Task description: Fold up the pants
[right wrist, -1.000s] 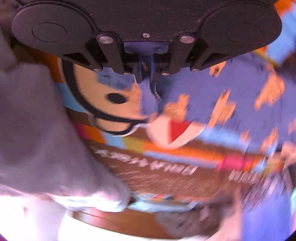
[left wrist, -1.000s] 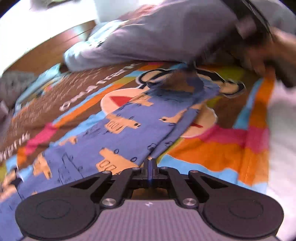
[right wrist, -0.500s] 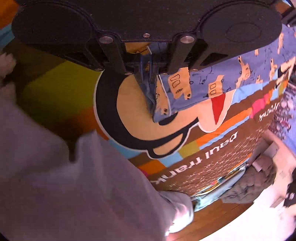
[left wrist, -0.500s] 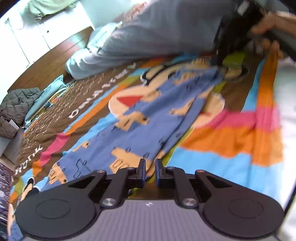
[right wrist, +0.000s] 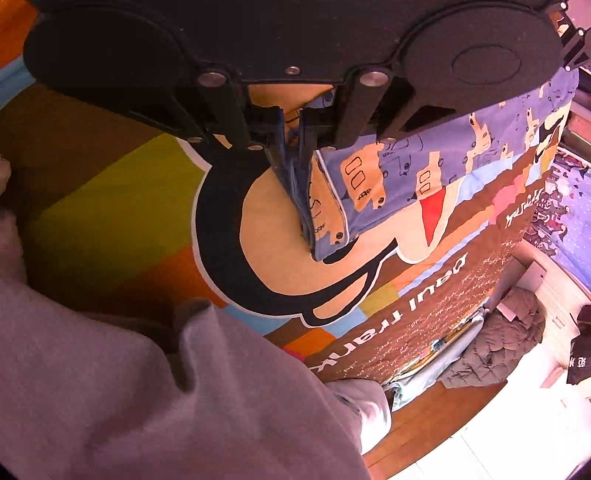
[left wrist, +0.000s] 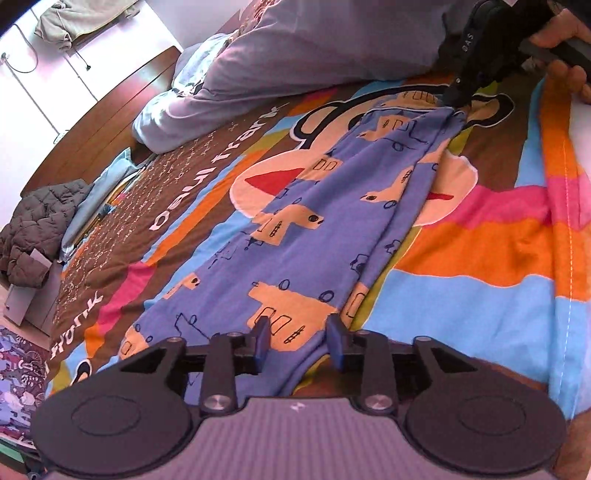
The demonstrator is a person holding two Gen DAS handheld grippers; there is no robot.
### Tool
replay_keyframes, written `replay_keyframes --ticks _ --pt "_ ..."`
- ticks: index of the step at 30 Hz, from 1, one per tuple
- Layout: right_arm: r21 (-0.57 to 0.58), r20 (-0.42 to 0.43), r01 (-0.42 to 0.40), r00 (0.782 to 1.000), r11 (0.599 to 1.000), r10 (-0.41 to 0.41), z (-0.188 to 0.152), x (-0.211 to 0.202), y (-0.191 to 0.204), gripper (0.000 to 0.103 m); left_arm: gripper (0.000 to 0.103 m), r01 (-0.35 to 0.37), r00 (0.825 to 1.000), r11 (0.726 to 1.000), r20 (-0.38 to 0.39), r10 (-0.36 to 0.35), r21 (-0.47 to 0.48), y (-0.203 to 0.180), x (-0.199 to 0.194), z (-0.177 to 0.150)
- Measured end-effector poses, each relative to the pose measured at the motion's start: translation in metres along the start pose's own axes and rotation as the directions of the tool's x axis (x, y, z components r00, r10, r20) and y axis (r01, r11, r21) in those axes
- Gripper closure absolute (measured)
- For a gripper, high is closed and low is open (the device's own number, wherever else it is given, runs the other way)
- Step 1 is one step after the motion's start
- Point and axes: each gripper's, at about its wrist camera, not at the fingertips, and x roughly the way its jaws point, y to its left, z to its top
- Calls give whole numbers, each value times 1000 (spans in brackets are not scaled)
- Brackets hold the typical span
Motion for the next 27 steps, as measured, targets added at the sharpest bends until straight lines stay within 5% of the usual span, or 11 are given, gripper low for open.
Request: replay_keyframes --ticks 10,12,14,15,27 --pt "1 17 -15 1000 1000 15 -6 0 0 91 54 -4 999 996 -33 7 85 -3 -2 0" --pt "2 19 -18 1000 1000 18 -6 0 0 90 64 5 999 996 -46 0 93 -3 0 2" --pt "8 24 -26 999 1000 25 -7 -1 -1 90 90 5 998 995 -56 0 95 -4 2 3" --pt "10 26 -31 999 999 31 -7 -1 -2 89 96 6 998 995 -61 0 98 -5 3 3" --pt "-6 116 -48 992 999 48 -6 -23 2 99 102 40 999 998 -31 -41 -47 18 -17 4"
